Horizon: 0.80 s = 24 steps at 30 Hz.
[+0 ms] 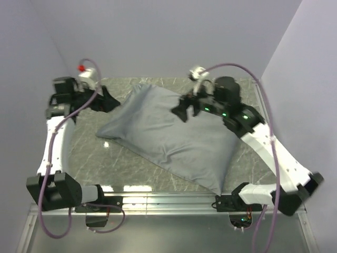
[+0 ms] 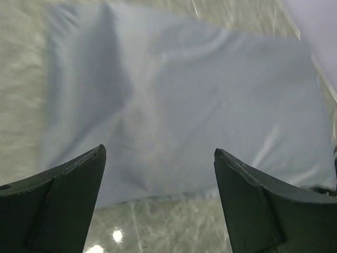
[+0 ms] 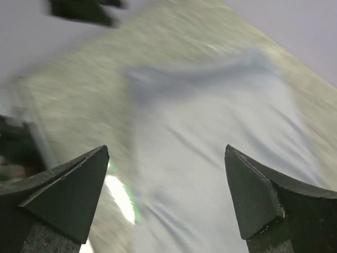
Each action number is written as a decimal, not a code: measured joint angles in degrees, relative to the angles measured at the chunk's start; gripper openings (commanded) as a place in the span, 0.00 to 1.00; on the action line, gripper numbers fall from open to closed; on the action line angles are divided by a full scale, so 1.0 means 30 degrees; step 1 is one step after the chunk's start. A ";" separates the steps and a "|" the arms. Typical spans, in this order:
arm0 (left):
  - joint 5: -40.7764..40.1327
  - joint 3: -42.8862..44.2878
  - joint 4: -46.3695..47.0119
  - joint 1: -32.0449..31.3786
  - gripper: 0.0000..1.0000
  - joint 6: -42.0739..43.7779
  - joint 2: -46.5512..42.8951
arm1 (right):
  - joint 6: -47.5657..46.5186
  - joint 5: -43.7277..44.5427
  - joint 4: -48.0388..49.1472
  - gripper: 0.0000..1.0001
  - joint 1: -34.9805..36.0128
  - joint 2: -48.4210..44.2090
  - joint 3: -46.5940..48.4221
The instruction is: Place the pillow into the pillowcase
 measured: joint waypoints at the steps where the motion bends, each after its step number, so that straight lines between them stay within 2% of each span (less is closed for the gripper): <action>1: -0.0306 -0.0452 0.0066 -0.1020 0.88 0.0248 0.0270 | -0.0648 0.0401 -0.0678 0.98 -0.0947 -0.0794 -0.0874; 3: -0.1275 -0.1239 0.0328 -0.2659 0.87 0.0685 0.1224 | -0.1982 0.0940 -0.2200 0.98 -0.3082 -0.1938 -0.2637; 6: -0.2958 -0.2251 0.1180 -0.4248 0.85 0.0845 0.2841 | -0.3650 0.1953 -0.4561 0.99 -0.5530 -0.1778 -0.5034; 11: -0.5195 -0.2659 0.1974 -0.5727 0.82 0.0736 0.5952 | -0.5348 0.3082 -0.7970 0.98 -0.6273 0.0474 -0.7533; 18: -0.6929 -0.4335 0.2761 -0.5778 0.82 -0.0408 0.7541 | -0.6477 0.4728 -0.7919 0.97 -0.7300 0.4765 -0.7191; 24: -0.7031 -0.4014 0.3082 -0.4896 0.82 -0.1603 0.8575 | -0.6586 0.5005 -0.8488 0.97 -0.7745 0.9413 -0.2863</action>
